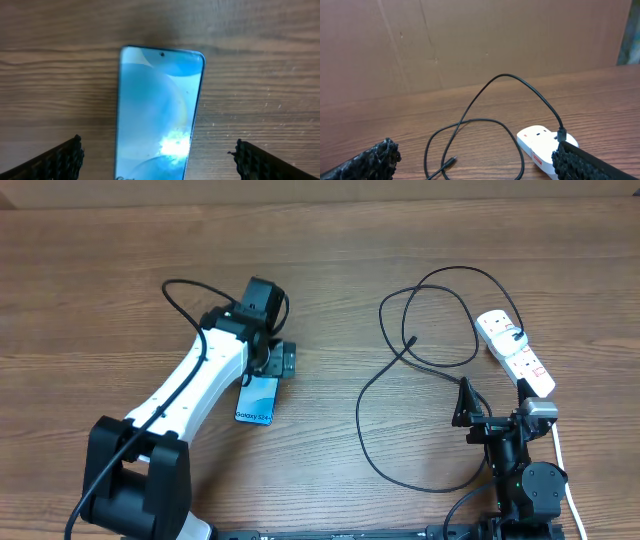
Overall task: Plug charger to phone and switch on socket
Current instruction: 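Move the left gripper forward over the blue phone, then lower the left gripper and close it on the phone's sides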
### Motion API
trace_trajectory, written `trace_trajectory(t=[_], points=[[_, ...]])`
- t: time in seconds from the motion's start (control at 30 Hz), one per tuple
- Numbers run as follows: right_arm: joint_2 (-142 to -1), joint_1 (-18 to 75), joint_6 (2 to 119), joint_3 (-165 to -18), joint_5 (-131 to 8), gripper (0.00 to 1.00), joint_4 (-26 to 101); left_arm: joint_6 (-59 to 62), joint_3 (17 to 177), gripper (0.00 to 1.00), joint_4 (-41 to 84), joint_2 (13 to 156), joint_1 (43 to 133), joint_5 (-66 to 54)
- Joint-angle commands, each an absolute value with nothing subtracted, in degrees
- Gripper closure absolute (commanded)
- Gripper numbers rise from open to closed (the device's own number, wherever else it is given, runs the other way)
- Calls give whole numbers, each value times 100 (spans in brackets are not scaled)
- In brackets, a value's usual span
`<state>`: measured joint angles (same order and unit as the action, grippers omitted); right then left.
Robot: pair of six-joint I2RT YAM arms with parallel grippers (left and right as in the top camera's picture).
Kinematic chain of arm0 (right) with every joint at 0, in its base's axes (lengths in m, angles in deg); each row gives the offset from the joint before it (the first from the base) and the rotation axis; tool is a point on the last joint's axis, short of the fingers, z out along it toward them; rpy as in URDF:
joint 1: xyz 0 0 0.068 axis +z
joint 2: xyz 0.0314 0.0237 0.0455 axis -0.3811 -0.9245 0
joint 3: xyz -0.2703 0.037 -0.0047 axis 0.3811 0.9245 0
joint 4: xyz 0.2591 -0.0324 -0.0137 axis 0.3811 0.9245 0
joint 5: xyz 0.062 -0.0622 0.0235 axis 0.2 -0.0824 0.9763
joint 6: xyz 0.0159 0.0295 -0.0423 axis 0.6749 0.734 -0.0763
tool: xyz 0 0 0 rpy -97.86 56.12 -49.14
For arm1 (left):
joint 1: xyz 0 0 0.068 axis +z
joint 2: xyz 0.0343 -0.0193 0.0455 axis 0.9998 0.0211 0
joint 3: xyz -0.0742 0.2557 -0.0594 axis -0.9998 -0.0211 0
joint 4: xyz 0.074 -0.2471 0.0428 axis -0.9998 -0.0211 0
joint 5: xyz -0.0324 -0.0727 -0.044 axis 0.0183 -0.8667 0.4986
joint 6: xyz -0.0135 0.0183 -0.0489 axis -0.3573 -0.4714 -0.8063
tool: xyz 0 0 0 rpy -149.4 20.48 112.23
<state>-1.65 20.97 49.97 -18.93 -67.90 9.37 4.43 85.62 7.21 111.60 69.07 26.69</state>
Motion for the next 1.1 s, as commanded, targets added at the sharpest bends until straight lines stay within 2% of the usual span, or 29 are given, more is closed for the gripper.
trace_trajectory(t=[0.0,0.57,1.07], points=[[-119,2084,4977,-1832,-6823,0,907,801,8256,1,885,11226,6937,2260],[-119,2084,4977,-1832,-6823,0,907,1090,7362,1,1803,11232,7086,2422],[-119,2084,4977,-1832,-6823,0,907,1090,7080,0,2022,11235,7086,2444]])
